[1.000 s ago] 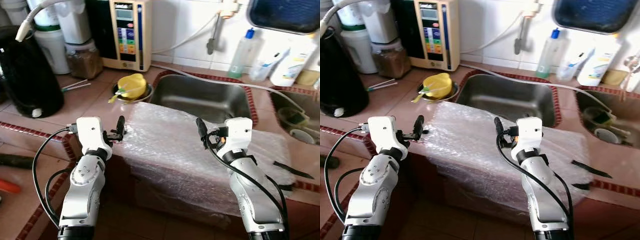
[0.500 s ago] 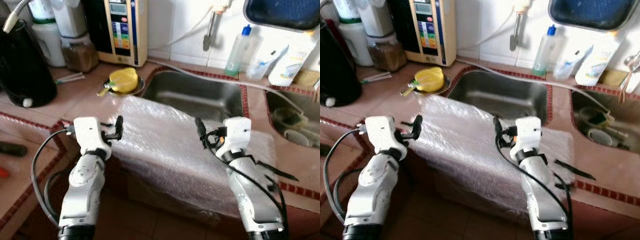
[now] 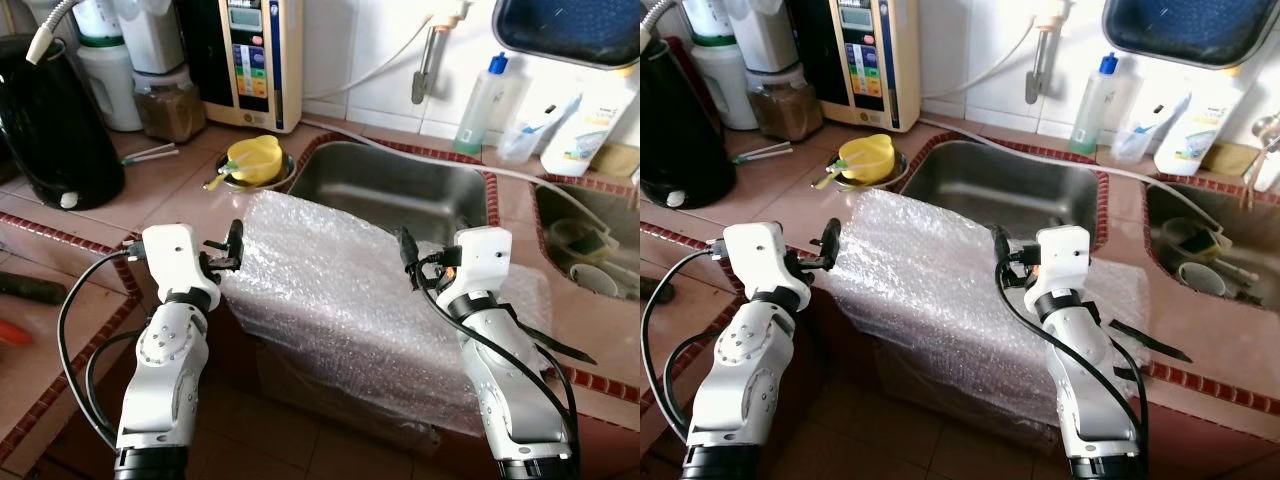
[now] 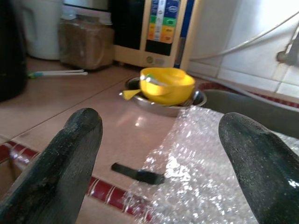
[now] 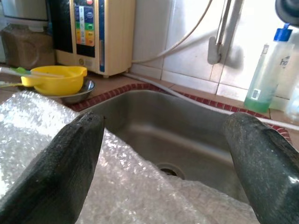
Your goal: Kitchen organization
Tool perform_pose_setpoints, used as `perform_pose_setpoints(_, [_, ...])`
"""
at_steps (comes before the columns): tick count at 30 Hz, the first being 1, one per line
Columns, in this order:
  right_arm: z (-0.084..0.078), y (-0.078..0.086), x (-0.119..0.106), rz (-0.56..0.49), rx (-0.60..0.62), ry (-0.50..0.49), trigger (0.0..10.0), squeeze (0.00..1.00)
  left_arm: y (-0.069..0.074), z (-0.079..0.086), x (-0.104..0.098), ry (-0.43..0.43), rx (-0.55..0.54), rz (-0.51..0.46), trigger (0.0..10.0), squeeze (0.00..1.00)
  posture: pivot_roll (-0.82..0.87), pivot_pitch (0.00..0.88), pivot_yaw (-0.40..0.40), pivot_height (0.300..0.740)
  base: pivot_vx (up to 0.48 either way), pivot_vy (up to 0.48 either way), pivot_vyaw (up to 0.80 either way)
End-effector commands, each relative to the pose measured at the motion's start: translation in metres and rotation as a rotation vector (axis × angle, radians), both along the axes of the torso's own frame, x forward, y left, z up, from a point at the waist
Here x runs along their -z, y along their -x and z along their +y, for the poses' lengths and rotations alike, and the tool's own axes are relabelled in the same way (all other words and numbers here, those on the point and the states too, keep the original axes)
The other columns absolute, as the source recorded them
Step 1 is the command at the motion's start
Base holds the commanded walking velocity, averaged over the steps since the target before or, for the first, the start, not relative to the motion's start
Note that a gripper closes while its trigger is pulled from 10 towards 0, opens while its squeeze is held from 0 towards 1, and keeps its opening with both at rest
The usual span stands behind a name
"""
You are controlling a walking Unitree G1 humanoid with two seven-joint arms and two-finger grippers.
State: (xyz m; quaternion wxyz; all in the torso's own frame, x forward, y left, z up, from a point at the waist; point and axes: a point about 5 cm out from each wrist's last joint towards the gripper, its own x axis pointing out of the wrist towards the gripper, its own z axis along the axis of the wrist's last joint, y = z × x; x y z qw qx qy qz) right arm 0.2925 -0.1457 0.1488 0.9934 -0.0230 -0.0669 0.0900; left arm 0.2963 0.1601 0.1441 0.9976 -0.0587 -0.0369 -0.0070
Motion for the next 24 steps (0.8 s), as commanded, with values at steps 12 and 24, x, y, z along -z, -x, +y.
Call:
perform_pose_setpoints(12, [-0.0002, 0.0002, -0.0038, -0.018, -0.021, 0.013, 10.0, 0.00, -0.0004, -0.0106, -0.0107, 0.011, 0.062, -0.046, 10.0, 0.00, 0.02, 0.000, -0.022, 0.740, 0.300, 0.000, 0.00])
perform_pose_setpoints(24, [0.0042, 0.0038, -0.0012, -0.006, -0.064, 0.004, 10.0, 0.00, 0.0004, -0.0114, -0.0098, 0.010, 0.064, -0.037, 10.0, 0.00, 0.02, 0.000, -0.025, 0.740, 0.422, 0.000, 0.00])
